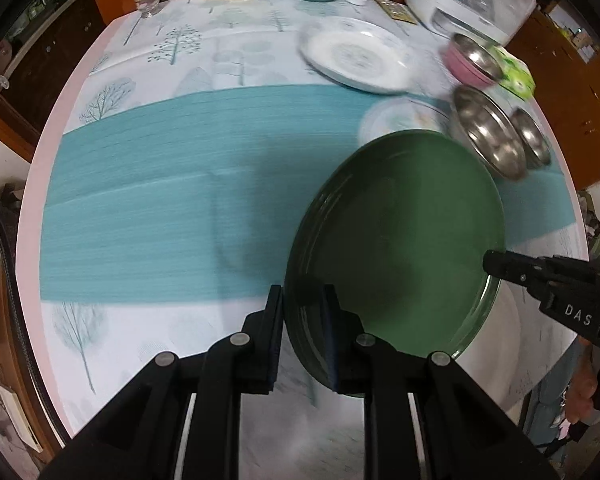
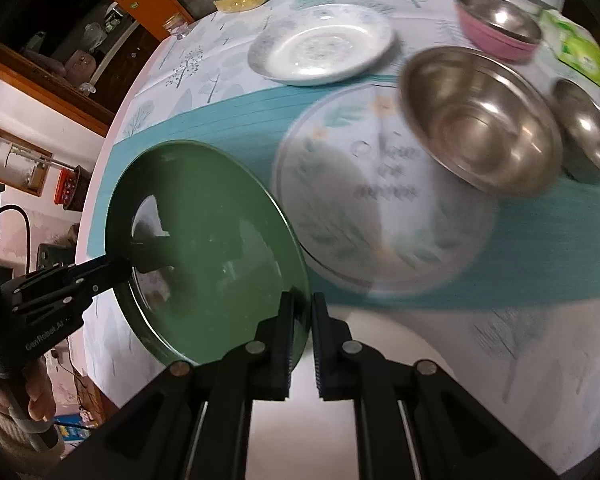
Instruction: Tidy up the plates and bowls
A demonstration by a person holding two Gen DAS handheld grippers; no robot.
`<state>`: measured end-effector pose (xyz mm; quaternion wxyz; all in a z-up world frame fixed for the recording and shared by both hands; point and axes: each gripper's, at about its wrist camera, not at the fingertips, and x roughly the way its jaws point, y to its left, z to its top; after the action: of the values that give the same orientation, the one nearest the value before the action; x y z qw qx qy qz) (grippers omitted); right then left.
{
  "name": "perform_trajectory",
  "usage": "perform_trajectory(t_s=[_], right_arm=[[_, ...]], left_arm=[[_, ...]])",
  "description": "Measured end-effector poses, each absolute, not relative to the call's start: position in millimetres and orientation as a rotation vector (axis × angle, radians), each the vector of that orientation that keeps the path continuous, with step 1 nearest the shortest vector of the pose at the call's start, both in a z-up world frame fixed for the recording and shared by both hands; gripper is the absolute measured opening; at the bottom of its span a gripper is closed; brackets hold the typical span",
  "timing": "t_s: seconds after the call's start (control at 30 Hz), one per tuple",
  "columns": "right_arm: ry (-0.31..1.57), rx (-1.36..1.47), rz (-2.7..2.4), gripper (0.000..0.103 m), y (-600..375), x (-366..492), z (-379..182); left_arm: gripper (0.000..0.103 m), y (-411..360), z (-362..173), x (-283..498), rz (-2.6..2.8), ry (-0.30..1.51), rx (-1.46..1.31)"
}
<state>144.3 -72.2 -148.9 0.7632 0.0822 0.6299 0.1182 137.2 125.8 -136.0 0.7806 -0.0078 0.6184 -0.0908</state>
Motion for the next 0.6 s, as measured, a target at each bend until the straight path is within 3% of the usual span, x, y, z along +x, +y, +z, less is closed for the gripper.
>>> perform_trajectory(t_s=[0.6], right_arm=[[1.358, 0.105, 0.302, 0.008, -153.0, 43.0, -142.2]], left_arm=[[0.016, 42.4, -141.8, 31.0, -0.171, 1.333, -0.002]])
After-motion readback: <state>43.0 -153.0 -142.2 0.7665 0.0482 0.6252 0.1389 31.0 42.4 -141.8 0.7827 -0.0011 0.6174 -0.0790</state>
